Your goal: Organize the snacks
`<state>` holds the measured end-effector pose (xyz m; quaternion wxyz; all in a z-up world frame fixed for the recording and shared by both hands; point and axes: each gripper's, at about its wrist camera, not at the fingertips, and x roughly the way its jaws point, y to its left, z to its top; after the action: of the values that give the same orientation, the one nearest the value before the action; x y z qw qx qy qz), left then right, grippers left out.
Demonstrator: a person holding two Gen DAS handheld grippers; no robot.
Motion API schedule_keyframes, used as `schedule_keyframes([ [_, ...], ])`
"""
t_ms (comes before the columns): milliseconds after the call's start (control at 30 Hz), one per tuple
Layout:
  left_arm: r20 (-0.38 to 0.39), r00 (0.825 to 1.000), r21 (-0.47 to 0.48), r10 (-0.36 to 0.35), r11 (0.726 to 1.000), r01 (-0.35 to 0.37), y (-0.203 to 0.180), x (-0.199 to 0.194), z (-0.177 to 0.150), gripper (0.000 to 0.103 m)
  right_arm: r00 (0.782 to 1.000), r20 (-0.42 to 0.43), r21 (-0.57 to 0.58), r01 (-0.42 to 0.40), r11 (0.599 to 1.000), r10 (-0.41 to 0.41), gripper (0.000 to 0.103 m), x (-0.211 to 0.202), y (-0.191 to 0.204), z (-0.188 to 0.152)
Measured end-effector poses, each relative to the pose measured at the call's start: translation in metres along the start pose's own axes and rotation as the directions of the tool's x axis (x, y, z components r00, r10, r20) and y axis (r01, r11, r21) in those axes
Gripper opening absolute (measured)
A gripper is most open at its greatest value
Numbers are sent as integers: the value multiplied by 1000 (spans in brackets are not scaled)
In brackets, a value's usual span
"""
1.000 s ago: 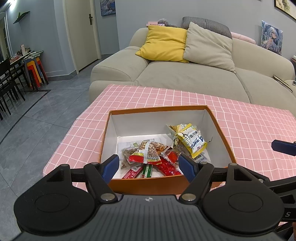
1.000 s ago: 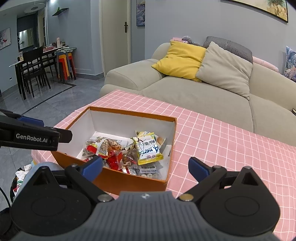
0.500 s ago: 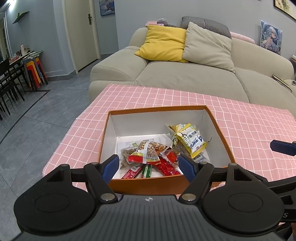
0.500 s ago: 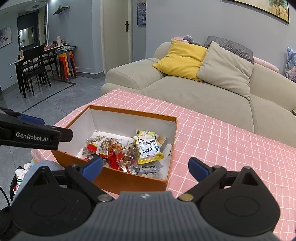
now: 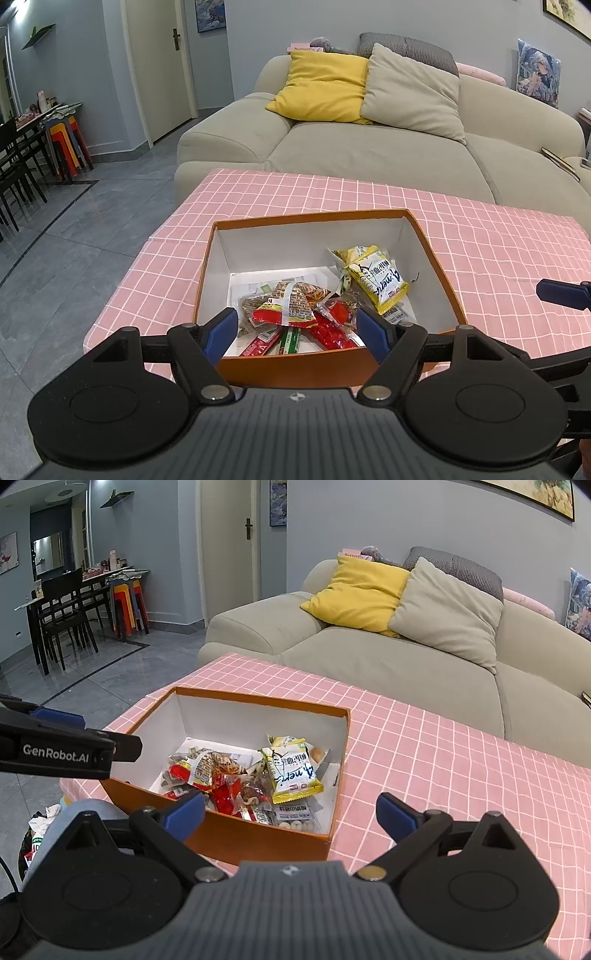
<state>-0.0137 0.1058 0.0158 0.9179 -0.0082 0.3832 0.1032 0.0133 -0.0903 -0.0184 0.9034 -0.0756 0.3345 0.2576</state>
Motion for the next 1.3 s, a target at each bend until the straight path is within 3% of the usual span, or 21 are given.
schedule_keyframes([
  [1300,-5,1000,22,4,1000,-3,5,0,-1,86,1000,-27,6,9,1000,-9,96,7,3,-4],
])
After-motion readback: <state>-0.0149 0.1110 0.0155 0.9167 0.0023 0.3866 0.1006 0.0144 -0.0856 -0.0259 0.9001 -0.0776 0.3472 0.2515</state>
